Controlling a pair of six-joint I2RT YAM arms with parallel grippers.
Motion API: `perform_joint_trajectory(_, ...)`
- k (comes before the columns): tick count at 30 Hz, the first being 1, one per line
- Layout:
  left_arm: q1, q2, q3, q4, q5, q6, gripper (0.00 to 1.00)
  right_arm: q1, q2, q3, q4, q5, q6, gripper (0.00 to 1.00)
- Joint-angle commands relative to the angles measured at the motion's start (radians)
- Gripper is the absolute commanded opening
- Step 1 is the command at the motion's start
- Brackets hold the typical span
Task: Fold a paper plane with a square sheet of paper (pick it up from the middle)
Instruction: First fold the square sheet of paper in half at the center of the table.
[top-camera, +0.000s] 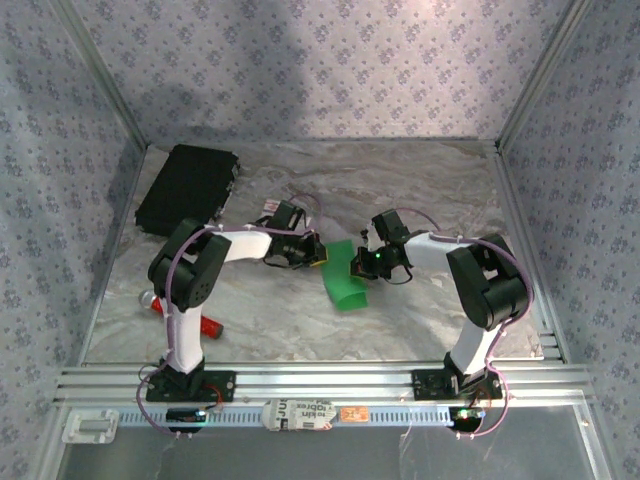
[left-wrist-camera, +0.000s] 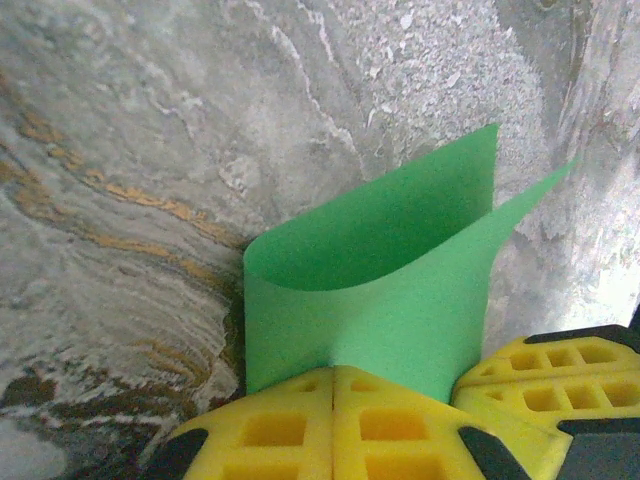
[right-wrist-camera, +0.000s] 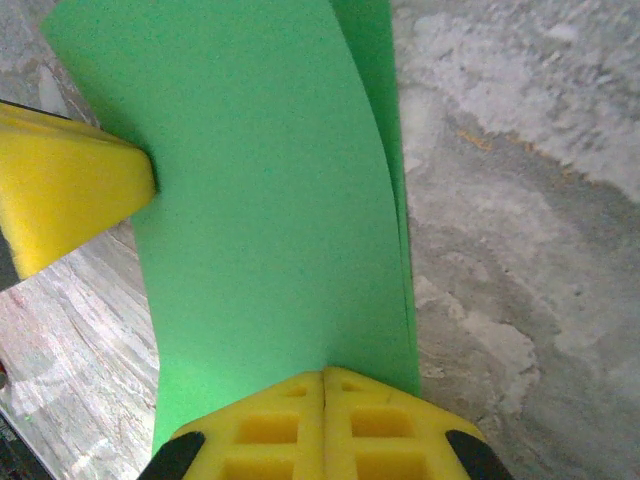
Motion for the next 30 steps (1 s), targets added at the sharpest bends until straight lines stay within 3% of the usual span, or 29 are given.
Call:
perform_joint_trajectory(1,0.003,0.01,0.051,-0.145,-0.077,0.044,0.07,-0.006,0.047,-0.027,-0.137,0.165,-0.021,0.0)
perform_joint_trajectory(11,0.007,0.051,0.165,-0.213,-0.074,0.083,0.08,-0.003,0.047,-0.029,-0.138,0.173,-0.024,0.0)
perform_joint_trajectory(30,0.078,0.078,0.104,-0.117,-0.165,0.078,0.1,-0.003,0.056,-0.037,-0.126,0.166,-0.022,0.0)
